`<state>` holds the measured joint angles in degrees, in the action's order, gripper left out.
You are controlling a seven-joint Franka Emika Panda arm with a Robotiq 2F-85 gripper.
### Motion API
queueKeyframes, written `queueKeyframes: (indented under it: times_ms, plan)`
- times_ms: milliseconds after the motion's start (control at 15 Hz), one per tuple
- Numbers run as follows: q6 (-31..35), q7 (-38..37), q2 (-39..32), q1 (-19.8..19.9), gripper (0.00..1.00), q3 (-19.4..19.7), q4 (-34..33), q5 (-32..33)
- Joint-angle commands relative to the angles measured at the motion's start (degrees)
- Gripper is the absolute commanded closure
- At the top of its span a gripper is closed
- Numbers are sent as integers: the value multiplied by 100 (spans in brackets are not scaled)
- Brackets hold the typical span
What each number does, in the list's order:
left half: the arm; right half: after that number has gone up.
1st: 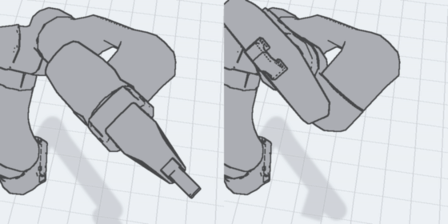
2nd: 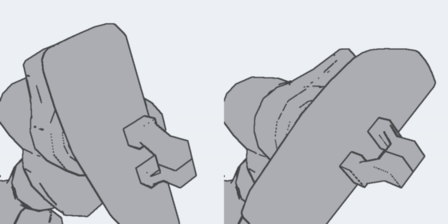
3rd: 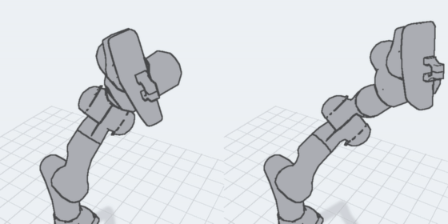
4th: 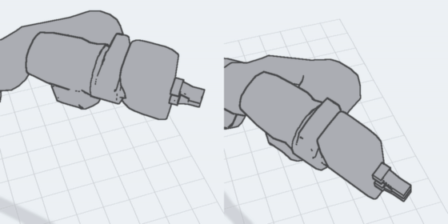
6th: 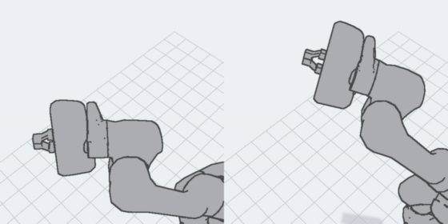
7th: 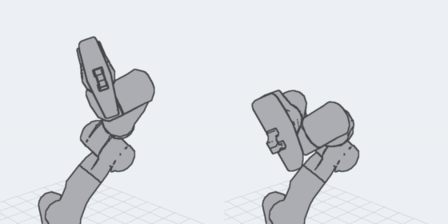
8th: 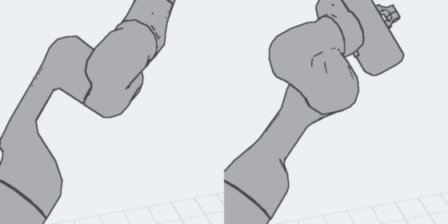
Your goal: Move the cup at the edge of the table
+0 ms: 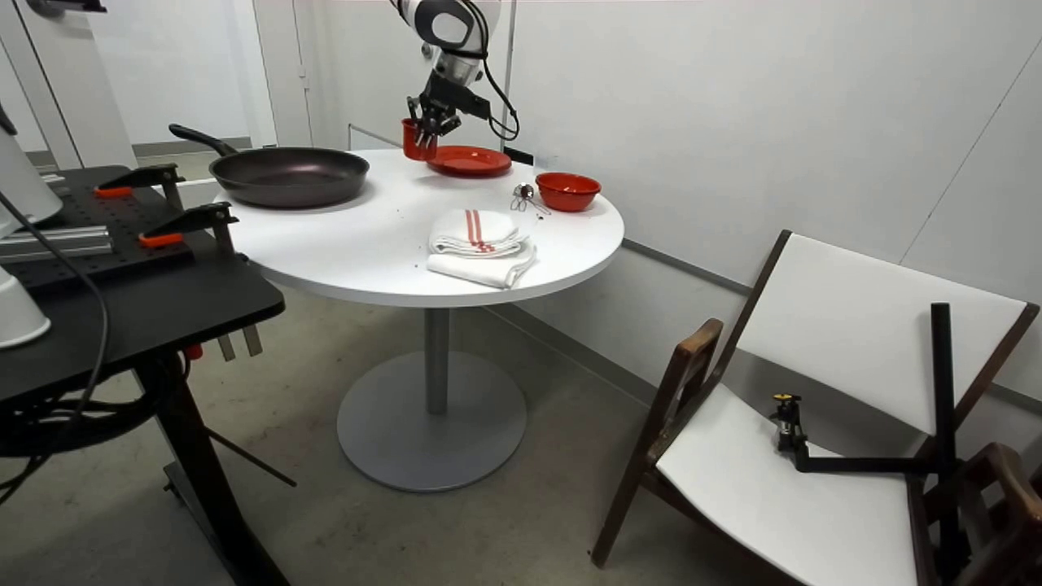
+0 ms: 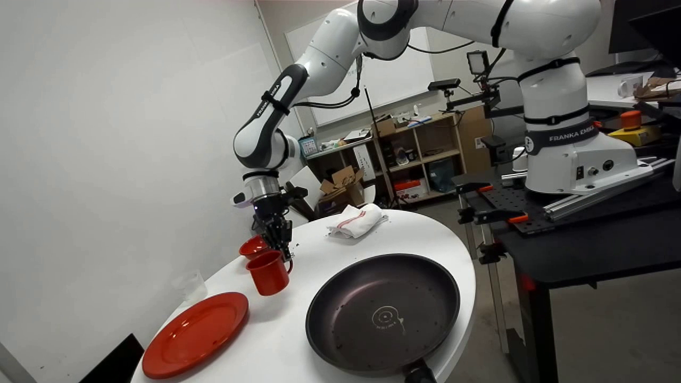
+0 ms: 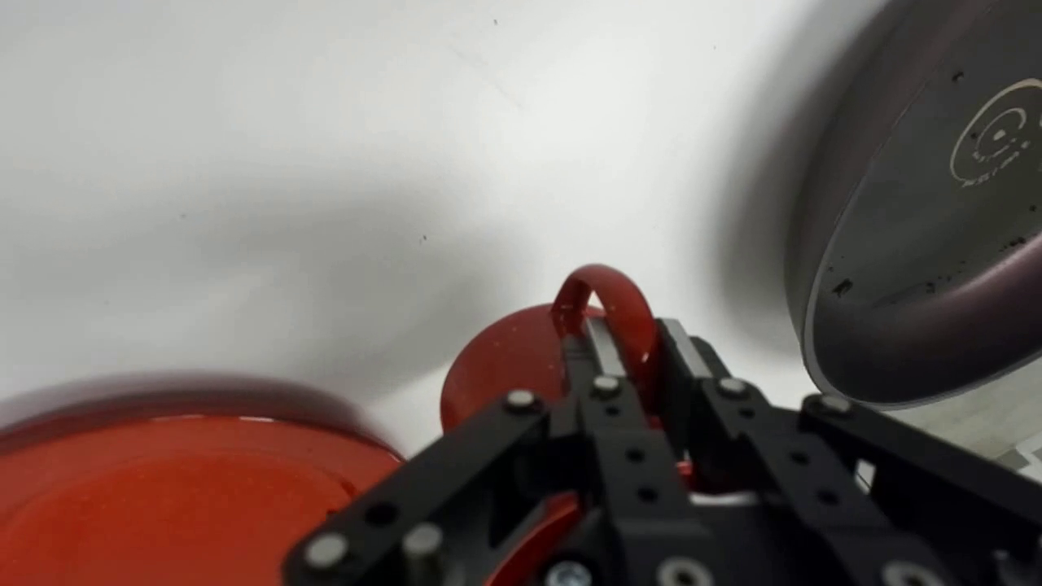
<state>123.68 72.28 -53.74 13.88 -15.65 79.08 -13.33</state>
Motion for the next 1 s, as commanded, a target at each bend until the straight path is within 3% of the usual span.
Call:
queueKeyframes:
  times_ms: [0,933]
  plan:
    - [487,108,585,241,96,-12,1015,-473]
    - [1444,324,1687,799,96,32,3019,-1589]
